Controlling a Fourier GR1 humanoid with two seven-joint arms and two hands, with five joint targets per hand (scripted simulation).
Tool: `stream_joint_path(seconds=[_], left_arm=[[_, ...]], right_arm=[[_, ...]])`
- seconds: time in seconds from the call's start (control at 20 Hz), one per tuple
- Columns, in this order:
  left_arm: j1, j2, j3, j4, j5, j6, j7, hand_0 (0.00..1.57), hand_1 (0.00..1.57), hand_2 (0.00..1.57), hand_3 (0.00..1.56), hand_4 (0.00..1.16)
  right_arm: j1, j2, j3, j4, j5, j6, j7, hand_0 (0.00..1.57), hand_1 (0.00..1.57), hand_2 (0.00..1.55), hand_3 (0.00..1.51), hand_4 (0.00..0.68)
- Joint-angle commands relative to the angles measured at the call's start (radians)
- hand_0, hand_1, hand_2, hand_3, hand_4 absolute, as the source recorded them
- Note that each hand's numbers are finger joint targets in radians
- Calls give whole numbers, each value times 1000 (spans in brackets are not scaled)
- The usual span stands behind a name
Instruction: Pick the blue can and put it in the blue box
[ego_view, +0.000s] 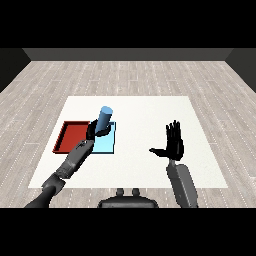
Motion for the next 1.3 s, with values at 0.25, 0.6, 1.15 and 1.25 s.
stream_joint_path(seconds=[0.25, 0.6, 1.15, 1.25], left_arm=[[-76, -52, -62, 390, -92, -3, 266, 763, 763, 711, 603, 908], [-150, -172, -16, 600, -97, 28, 327, 1321, 1321, 1152, 203, 752], [-136, -122, 49, 651, -106, -71, 286, 0, 0, 0, 0, 0], [-136, -156, 49, 654, -112, -32, 273, 0, 0, 0, 0, 0]], right_arm=[[-3, -10, -44, 34, -25, 29, -14, 0, 0, 0, 0, 0], [-8, -39, -89, 34, -53, 24, 42, 0, 0, 0, 0, 0], [-72, 30, -94, 198, -22, 75, -91, 0, 0, 0, 0, 0], [-12, -2, -97, 121, -27, 72, -49, 0, 0, 0, 0, 0]])
